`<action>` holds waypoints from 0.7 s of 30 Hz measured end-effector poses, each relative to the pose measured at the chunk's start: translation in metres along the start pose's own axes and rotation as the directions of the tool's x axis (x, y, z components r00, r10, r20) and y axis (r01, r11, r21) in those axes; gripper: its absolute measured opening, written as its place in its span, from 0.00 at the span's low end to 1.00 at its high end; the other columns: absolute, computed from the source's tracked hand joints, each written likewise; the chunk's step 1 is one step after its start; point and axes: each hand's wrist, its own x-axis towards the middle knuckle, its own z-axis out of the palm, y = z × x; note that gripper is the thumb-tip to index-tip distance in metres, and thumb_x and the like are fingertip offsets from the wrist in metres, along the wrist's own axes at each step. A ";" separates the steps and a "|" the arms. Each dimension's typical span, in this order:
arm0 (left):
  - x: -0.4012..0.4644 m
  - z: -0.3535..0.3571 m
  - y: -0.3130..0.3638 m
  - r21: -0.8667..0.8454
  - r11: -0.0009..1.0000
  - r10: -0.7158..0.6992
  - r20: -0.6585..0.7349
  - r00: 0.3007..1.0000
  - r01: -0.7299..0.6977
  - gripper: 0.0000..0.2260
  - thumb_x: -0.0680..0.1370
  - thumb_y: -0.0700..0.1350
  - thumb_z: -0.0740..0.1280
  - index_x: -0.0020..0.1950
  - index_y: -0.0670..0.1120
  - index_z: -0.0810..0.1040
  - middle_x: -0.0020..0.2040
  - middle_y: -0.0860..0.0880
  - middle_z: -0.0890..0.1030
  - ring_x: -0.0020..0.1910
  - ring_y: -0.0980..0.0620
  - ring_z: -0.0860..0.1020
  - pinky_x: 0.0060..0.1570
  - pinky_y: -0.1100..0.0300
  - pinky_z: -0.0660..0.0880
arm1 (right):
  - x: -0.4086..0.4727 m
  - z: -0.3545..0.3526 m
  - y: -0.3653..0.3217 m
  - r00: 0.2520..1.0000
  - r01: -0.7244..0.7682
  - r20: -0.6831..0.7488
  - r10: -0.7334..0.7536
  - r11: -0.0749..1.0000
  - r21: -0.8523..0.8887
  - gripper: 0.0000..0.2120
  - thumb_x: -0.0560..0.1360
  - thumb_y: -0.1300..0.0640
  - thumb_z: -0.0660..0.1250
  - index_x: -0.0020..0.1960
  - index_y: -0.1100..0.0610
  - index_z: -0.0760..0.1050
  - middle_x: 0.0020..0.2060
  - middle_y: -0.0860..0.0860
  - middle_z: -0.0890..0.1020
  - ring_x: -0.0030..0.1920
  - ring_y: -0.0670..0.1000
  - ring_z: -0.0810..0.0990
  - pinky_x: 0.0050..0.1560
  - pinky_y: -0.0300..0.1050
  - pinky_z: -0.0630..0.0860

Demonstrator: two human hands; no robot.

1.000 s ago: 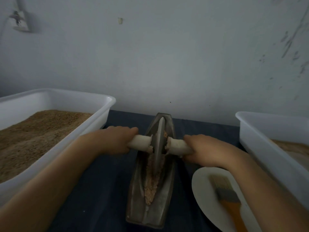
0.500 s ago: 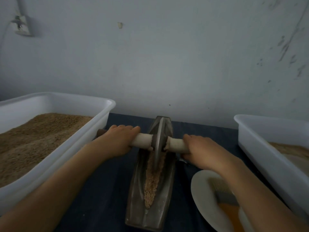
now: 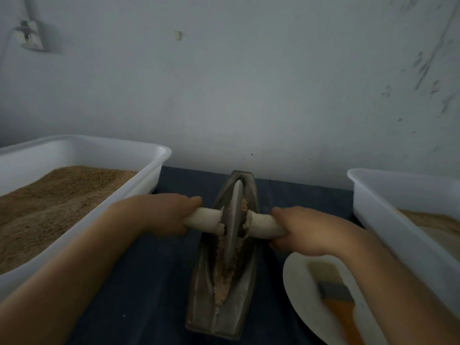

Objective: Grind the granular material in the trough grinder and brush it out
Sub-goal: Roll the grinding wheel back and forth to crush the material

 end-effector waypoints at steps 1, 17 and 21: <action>0.006 0.003 -0.001 0.022 1.000 -0.017 -0.061 0.998 0.019 0.15 0.77 0.45 0.65 0.60 0.50 0.64 0.53 0.51 0.73 0.49 0.54 0.72 0.49 0.61 0.67 | 0.006 0.005 0.003 0.997 -0.014 -0.074 0.012 1.000 -0.026 0.10 0.76 0.50 0.63 0.51 0.53 0.65 0.48 0.50 0.75 0.44 0.49 0.74 0.37 0.43 0.65; 0.023 0.015 -0.006 0.148 0.988 0.002 -0.341 0.940 0.052 0.19 0.77 0.48 0.65 0.64 0.51 0.63 0.62 0.51 0.72 0.60 0.52 0.72 0.60 0.56 0.66 | 0.021 0.018 0.013 0.965 -0.029 -0.263 0.004 0.996 -0.090 0.10 0.77 0.50 0.62 0.53 0.54 0.66 0.50 0.51 0.75 0.47 0.51 0.73 0.40 0.44 0.61; 0.000 0.001 0.002 0.049 0.999 -0.004 -0.028 1.000 0.005 0.18 0.77 0.46 0.66 0.64 0.52 0.63 0.59 0.51 0.74 0.54 0.55 0.73 0.55 0.60 0.69 | 0.000 0.000 0.002 1.000 0.023 0.012 -0.023 1.000 0.012 0.10 0.76 0.50 0.64 0.49 0.53 0.65 0.45 0.49 0.74 0.43 0.47 0.72 0.33 0.38 0.63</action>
